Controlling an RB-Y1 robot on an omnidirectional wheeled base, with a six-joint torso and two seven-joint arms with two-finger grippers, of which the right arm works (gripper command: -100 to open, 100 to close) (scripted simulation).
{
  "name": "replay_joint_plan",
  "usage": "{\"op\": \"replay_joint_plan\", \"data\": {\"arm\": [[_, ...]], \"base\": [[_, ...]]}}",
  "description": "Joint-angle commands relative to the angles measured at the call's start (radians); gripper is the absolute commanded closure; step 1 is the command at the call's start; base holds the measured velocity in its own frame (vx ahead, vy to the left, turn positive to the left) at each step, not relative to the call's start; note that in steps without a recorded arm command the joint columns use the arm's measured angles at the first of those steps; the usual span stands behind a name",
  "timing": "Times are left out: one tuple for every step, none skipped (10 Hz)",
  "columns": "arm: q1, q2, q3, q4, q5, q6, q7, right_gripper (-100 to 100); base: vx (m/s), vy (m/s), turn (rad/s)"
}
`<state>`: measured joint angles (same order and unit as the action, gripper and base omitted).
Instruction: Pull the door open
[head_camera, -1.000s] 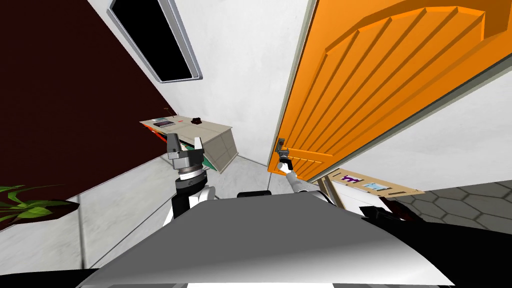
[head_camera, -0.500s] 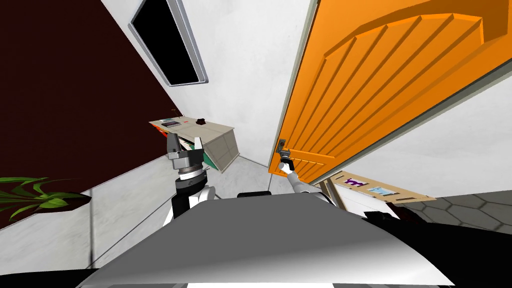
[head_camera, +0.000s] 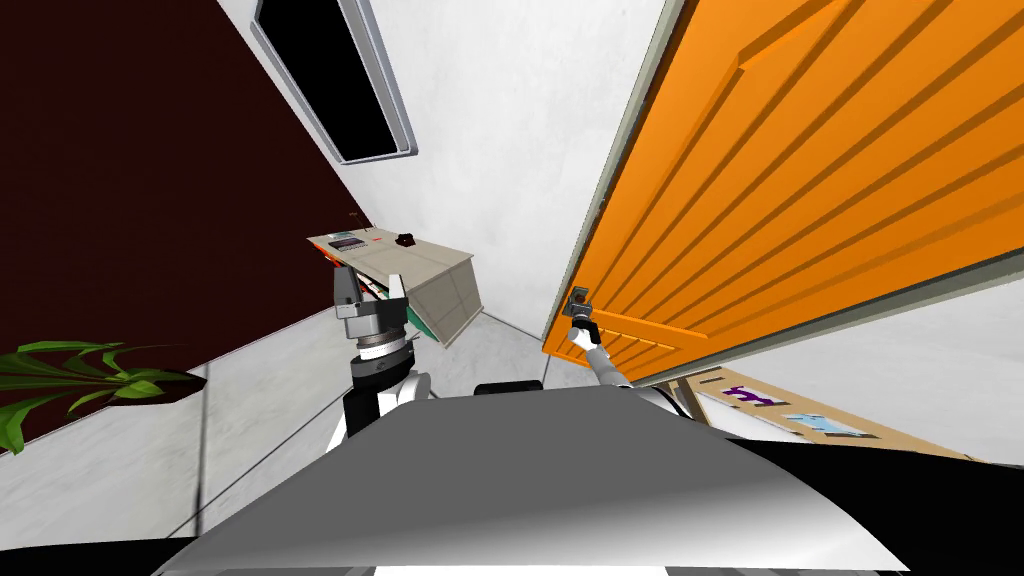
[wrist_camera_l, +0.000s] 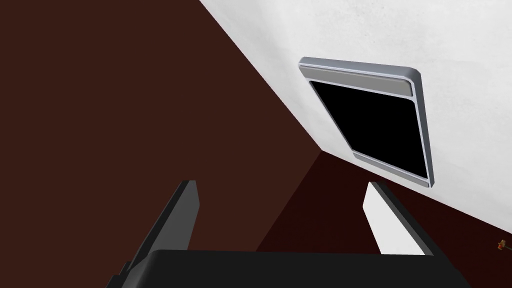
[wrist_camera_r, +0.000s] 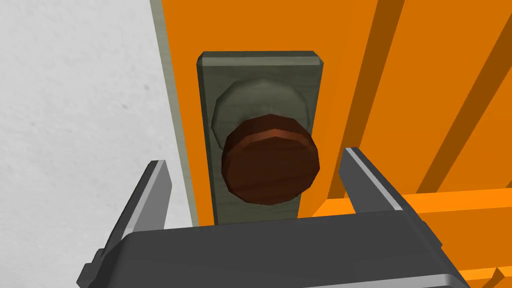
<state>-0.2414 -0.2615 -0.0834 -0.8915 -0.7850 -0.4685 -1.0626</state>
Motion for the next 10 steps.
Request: {"op": "replay_joint_plan", "data": {"arm": [[0.011, -0.028, -0.01, -0.006, -0.008, 0.008, -0.02, -100], [0.009, -0.015, -0.012, -0.015, -0.007, 0.01, -0.006, -100], [0.009, -0.015, -0.012, -0.015, -0.007, 0.01, -0.006, 100], [0.009, -0.015, -0.012, -0.015, -0.007, 0.01, -0.006, 100], [0.009, -0.015, -0.012, -0.015, -0.007, 0.01, -0.006, 100], [0.009, -0.015, -0.012, -0.015, -0.007, 0.01, -0.006, 100], [0.009, -0.015, -0.012, -0.015, -0.007, 0.01, -0.006, 100], [0.009, -0.015, -0.012, -0.015, -0.007, 0.01, -0.006, 100], [0.016, -0.027, 0.003, -0.02, -0.006, 0.014, -0.024, 100], [0.018, -0.032, 0.011, -0.024, -0.005, 0.016, -0.034, 100]], "base": [[0.155, -0.002, 0.123], [0.069, -0.004, 0.02], [-0.011, -0.003, -0.039], [-0.027, -0.01, -0.02], [-0.022, -0.003, 0.025], [-0.013, 0.0, 0.005], [0.0, 0.0, 0.0], [0.0, 0.0, 0.0], [-0.135, -0.022, 0.102], [-0.223, -0.058, 0.136]]}}
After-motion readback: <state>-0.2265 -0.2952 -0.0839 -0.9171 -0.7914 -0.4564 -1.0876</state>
